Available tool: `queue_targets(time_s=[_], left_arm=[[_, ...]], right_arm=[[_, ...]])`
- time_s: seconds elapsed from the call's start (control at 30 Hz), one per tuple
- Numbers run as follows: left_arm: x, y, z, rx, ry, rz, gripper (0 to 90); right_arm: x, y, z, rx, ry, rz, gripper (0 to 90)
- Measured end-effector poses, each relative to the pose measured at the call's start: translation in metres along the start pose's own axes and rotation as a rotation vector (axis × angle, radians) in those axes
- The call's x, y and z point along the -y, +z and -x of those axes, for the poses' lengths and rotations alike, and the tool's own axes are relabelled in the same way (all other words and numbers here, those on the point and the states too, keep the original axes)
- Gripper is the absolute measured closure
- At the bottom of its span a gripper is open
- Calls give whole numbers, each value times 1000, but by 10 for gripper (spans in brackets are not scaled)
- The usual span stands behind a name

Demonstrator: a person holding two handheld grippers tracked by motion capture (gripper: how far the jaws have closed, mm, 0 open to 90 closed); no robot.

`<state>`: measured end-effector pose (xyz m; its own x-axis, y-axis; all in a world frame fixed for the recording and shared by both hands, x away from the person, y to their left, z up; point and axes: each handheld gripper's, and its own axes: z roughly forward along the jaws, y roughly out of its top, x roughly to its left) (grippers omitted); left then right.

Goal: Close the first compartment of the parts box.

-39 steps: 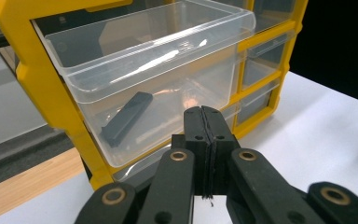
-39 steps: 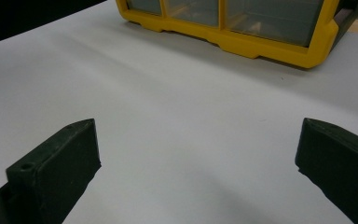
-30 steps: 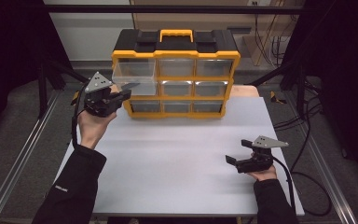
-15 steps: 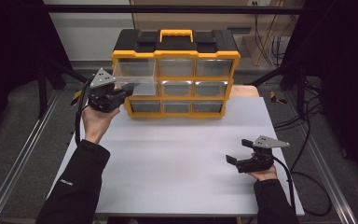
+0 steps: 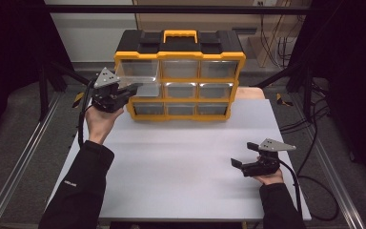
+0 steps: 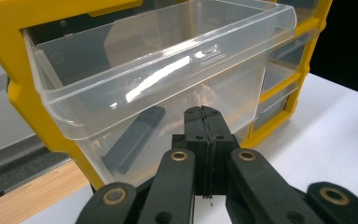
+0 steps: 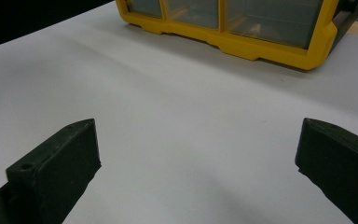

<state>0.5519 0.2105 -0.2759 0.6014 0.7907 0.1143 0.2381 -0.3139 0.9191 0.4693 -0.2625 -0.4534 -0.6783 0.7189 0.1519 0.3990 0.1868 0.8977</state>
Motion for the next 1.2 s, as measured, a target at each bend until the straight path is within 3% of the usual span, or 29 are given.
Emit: queue_targets(time_s=[1.2], left_arm=[[-13, 28, -13, -47, 8, -18, 893]], right_arm=[[0, 0, 1, 2, 1, 0, 1]])
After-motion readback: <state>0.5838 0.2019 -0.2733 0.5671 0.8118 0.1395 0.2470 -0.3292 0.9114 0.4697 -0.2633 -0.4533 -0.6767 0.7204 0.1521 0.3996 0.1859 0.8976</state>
